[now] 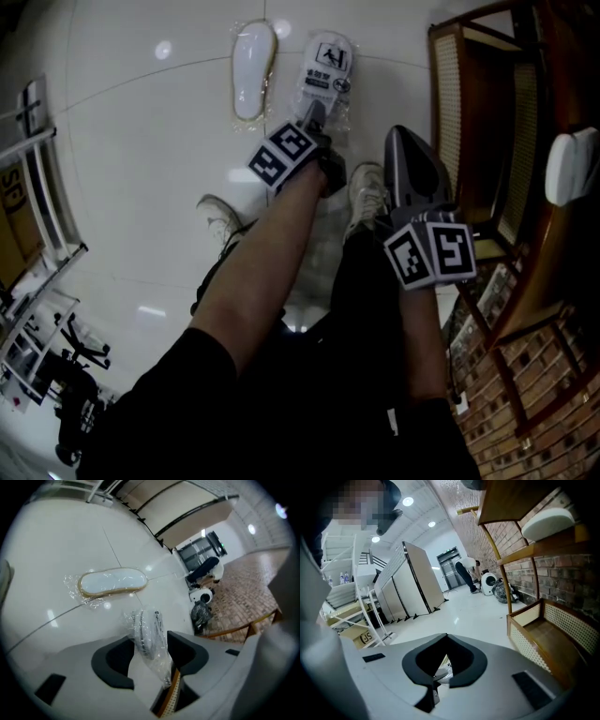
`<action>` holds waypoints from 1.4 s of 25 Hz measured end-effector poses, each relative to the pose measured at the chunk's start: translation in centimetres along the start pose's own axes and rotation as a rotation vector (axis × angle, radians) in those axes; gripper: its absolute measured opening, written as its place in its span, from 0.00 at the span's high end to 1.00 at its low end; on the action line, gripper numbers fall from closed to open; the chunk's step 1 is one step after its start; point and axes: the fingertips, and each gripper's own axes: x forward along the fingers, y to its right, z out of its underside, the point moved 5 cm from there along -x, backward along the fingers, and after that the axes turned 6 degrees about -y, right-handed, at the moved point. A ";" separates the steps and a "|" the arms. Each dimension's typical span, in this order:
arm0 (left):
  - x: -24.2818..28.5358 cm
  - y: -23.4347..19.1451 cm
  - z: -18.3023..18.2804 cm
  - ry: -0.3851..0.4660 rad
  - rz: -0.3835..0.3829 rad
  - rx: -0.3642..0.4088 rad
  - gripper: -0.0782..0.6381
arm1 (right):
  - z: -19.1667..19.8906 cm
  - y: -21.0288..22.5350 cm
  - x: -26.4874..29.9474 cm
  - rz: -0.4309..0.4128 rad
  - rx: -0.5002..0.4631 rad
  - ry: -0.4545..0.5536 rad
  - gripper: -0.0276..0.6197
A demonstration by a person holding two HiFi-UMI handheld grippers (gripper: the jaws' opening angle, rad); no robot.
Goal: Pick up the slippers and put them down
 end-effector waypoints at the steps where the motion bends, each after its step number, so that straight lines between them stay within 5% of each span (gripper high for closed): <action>1: 0.1 -0.1 0.1 -0.025 -0.040 0.053 0.57 | 0.1 0.0 0.0 -0.002 0.001 -0.002 0.95; 6: 0.4 -0.9 2.3 -0.282 -0.241 0.439 0.53 | 0.0 0.3 0.1 -0.004 0.013 -0.007 0.94; 12: -0.5 -2.3 5.7 -0.508 -0.251 0.586 0.53 | -0.4 -0.4 0.1 -0.004 -0.031 -0.008 0.95; 15: -0.5 -2.9 4.8 -0.486 -0.247 0.530 0.53 | -0.4 -0.7 0.1 0.003 -0.040 -0.018 0.94; 17: -0.4 -1.9 4.4 -0.480 -0.211 0.552 0.41 | -0.4 -1.0 0.1 0.004 -0.049 -0.021 0.95; 18: -0.5 -1.4 4.2 -0.488 -0.219 0.608 0.38 | -0.5 -1.2 0.2 0.004 -0.055 -0.021 0.94; 22: -2.6 -2.7 1.2 -0.472 -0.456 0.903 0.28 | -1.2 -2.2 0.3 0.012 -0.088 -0.016 0.95; 28: -3.6 -2.8 2.4 -0.619 -0.396 0.953 0.27 | -1.8 -3.5 -0.2 0.038 -0.141 -0.023 0.94; 30: -3.9 -1.5 2.9 -0.644 -0.349 1.039 0.27 | -2.5 -3.9 -0.4 0.052 -0.161 -0.016 0.94; 32: -4.3 0.2 2.5 -0.625 -0.313 1.141 0.27 | -3.5 -4.3 -0.8 0.065 -0.197 -0.006 0.94; 35: -5.8 3.7 0.6 -0.516 -0.273 1.171 0.27 | -5.5 -5.1 -1.9 0.084 -0.243 0.011 0.94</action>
